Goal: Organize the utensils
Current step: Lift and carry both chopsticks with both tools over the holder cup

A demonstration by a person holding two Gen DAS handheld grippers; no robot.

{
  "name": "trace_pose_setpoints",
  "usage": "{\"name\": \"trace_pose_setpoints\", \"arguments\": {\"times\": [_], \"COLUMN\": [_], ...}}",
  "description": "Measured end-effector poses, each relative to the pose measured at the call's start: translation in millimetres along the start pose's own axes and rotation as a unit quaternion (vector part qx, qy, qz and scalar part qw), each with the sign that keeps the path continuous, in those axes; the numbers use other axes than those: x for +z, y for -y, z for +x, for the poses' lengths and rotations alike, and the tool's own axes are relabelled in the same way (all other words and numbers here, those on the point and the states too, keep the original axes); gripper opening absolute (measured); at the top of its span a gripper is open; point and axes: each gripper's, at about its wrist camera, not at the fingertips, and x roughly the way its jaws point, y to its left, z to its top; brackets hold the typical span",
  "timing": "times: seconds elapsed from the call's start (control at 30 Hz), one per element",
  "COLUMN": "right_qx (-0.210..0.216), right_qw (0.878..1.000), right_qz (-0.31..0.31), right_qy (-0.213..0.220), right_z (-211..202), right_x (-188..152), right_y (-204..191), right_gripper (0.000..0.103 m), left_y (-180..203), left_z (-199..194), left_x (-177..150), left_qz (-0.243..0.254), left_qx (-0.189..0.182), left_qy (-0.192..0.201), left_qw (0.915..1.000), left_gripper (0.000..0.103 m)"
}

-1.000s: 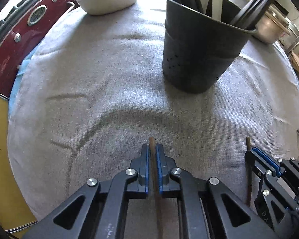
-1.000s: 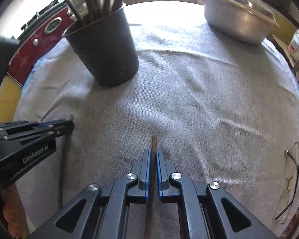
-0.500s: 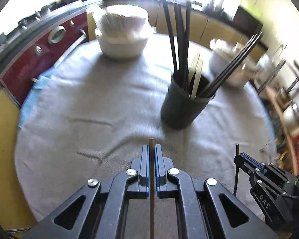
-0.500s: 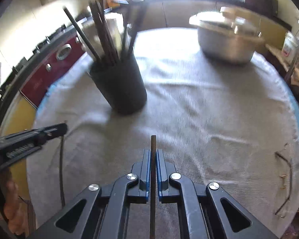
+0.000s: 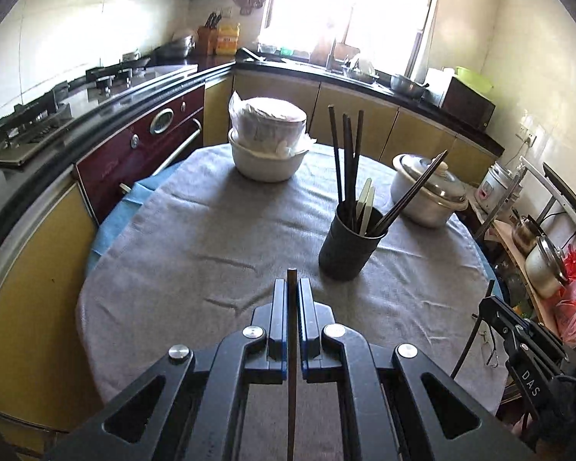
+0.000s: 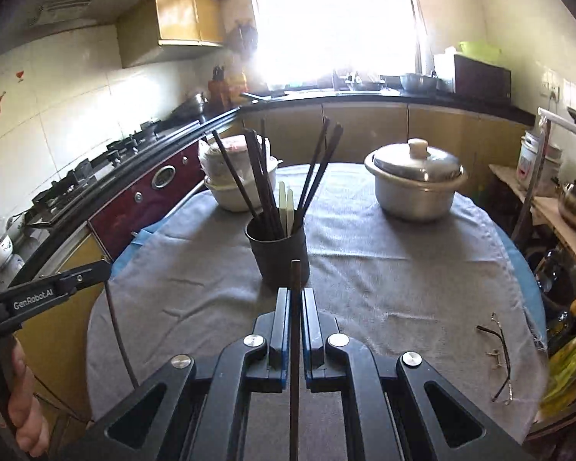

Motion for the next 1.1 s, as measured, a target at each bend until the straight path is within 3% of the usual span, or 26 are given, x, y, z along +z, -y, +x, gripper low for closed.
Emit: {"name": "trace_pose_setpoints", "arguments": {"times": [0.67, 1.1], "right_qx": [0.015, 0.044], "right_qw": [0.998, 0.994], "right_qz": [-0.004, 0.023], "right_qy": [0.053, 0.095], "right_z": [-30.3, -34.1], "right_x": [21.7, 75.7], "right_y": [-5.1, 7.7], "right_gripper": [0.005, 0.005], "left_y": [3.0, 26.6], "left_z": [-37.0, -28.6], "left_x": [28.3, 92.3], "left_qz": [-0.016, -0.012], "left_qx": [-0.023, -0.039], "left_qy": [0.047, 0.093], "left_qw": [0.9985, 0.9949], "left_gripper": [0.005, 0.005]}}
